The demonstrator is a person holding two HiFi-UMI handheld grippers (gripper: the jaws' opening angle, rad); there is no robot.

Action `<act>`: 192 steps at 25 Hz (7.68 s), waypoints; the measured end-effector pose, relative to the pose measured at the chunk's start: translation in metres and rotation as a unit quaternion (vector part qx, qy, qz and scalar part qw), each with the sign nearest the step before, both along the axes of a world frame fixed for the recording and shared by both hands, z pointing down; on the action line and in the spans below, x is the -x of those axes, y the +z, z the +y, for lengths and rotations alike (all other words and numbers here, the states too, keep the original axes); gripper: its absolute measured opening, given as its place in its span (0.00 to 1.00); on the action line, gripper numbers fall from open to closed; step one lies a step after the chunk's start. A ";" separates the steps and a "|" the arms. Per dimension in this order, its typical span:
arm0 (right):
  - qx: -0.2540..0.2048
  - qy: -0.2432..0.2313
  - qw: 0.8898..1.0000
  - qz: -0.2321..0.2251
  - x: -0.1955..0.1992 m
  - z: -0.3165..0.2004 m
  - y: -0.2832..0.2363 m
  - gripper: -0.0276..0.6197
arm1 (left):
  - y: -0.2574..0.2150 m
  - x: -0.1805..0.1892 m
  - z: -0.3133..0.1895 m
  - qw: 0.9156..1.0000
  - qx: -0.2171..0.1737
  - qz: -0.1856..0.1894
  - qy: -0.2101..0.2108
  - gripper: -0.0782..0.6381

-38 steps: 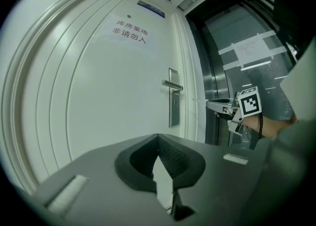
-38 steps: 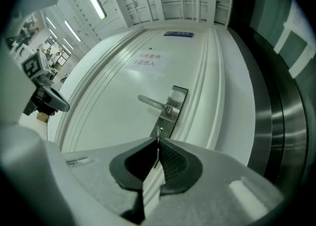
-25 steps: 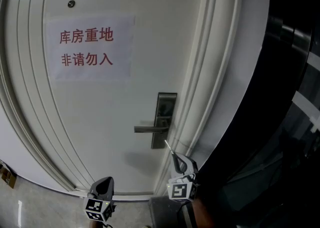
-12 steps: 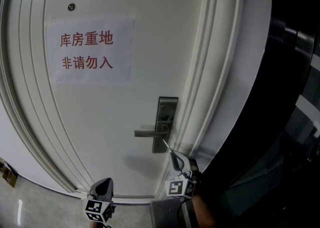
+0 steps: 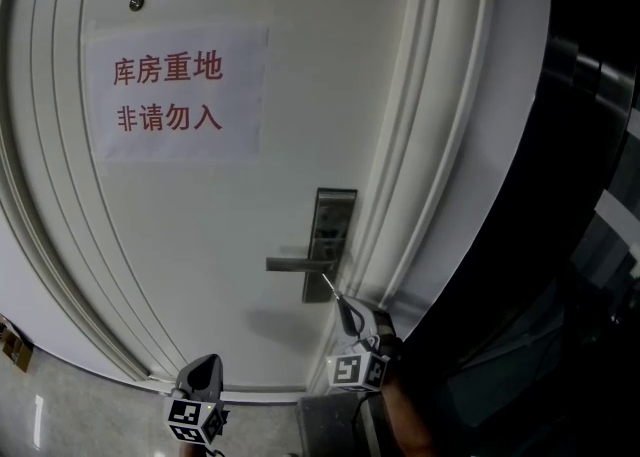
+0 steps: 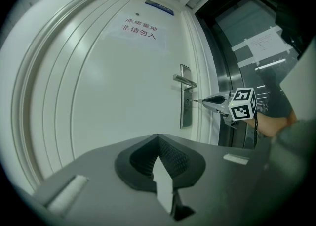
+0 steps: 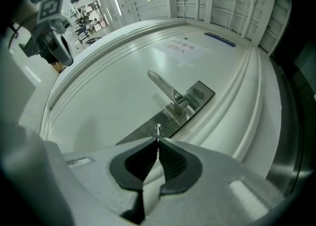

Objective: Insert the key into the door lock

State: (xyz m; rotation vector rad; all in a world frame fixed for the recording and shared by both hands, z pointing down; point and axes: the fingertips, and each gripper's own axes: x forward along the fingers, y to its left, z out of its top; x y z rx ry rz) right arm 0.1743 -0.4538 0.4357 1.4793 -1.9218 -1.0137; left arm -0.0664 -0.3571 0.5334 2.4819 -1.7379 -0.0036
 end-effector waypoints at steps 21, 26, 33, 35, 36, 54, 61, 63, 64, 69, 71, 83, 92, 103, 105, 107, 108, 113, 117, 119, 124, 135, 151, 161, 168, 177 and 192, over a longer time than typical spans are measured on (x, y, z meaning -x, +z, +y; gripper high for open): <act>-0.008 0.031 0.997 0.071 0.005 -0.011 0.000 0.06 | 0.009 0.015 -0.002 1.000 0.009 0.016 -0.023 0.11; -0.011 0.039 0.996 0.085 0.005 -0.012 0.001 0.06 | 0.010 0.017 -0.001 1.000 0.011 0.017 -0.025 0.11; -0.023 0.054 0.991 0.120 0.005 -0.012 -0.001 0.06 | 0.013 0.015 0.000 1.000 0.012 0.018 -0.022 0.11; -0.030 0.063 0.987 0.144 0.005 -0.012 -0.001 0.06 | 0.013 0.015 0.001 1.000 0.012 0.018 -0.022 0.11; -0.032 0.068 0.985 0.157 0.006 -0.012 -0.001 0.06 | 0.013 0.016 0.002 1.000 0.012 0.018 -0.022 0.11; -0.019 0.146 0.951 0.273 0.014 -0.010 -0.002 0.06 | 0.017 0.023 0.005 0.999 0.014 0.028 -0.019 0.11; -0.002 0.164 0.944 0.285 0.019 -0.010 0.000 0.06 | 0.018 0.027 0.005 0.999 0.011 0.033 -0.018 0.11; 0.005 0.170 0.944 0.282 0.020 -0.010 -0.001 0.06 | 0.018 0.028 0.006 0.999 0.010 0.035 -0.019 0.11; 0.006 0.175 0.943 0.283 0.020 -0.010 -0.001 0.06 | 0.018 0.029 0.006 0.999 0.010 0.036 -0.019 0.11; 0.010 0.184 0.943 0.278 0.020 -0.011 -0.001 0.06 | 0.020 0.036 0.007 0.999 0.010 0.040 -0.021 0.11; 0.008 0.184 0.943 0.276 0.022 -0.010 -0.004 0.06 | 0.021 0.039 0.007 0.999 0.011 0.041 -0.022 0.11; 0.010 0.183 0.945 0.270 0.027 -0.010 -0.006 0.06 | 0.020 0.047 0.003 0.999 0.010 0.041 -0.018 0.11; 0.012 0.186 0.945 0.269 0.024 -0.010 -0.005 0.06 | 0.019 0.043 -0.001 0.999 0.009 0.040 -0.012 0.11; 0.014 0.188 0.945 0.267 0.020 -0.011 -0.005 0.06 | 0.020 0.043 0.000 0.999 0.012 0.039 -0.012 0.11; 0.016 0.189 0.945 0.268 0.020 -0.011 -0.004 0.06 | 0.021 0.043 0.001 0.999 0.013 0.039 -0.013 0.11; 0.019 0.190 0.944 0.268 0.019 -0.012 -0.003 0.06 | 0.021 0.044 0.001 0.999 0.013 0.039 -0.014 0.11; 0.020 0.188 0.945 0.266 0.020 -0.012 -0.003 0.06 | 0.021 0.044 0.001 0.999 0.013 0.039 -0.014 0.11; 0.016 0.189 0.942 0.277 0.018 -0.013 -0.002 0.06 | 0.022 0.044 0.001 0.999 0.014 0.040 -0.014 0.11; 0.024 0.191 0.942 0.276 0.016 -0.015 0.004 0.06 | 0.022 0.042 0.001 0.999 0.013 0.041 -0.011 0.11; 0.024 0.191 0.941 0.277 0.016 -0.015 0.004 0.06 | 0.022 0.042 0.001 0.999 0.014 0.041 -0.011 0.11; 0.018 0.190 0.941 0.280 0.021 -0.015 0.000 0.06 | 0.022 0.045 0.000 0.999 0.014 0.039 -0.011 0.11; 0.013 0.186 0.942 0.278 0.028 -0.030 -0.002 0.06 | 0.023 0.055 -0.005 0.999 0.015 0.041 -0.021 0.11; 0.006 0.194 0.939 0.283 0.029 -0.045 -0.003 0.06 | 0.021 0.057 -0.008 0.999 0.016 0.038 -0.023 0.11; -0.014 0.190 0.946 0.262 0.034 -0.042 -0.005 0.06 | 0.020 0.067 0.005 0.999 0.017 0.035 -0.034 0.11; -0.010 0.175 0.953 0.247 0.033 -0.038 0.004 0.21 | 0.019 0.067 0.010 0.999 0.016 0.033 -0.031 0.11; -0.022 0.192 0.960 0.203 0.030 -0.019 -0.008 0.27 | 0.016 0.065 0.023 0.999 0.016 0.028 -0.017 0.11; 0.068 0.100 0.976 -0.182 0.026 0.070 -0.003 0.05 | 0.003 0.062 0.062 0.999 0.014 0.005 0.038 0.11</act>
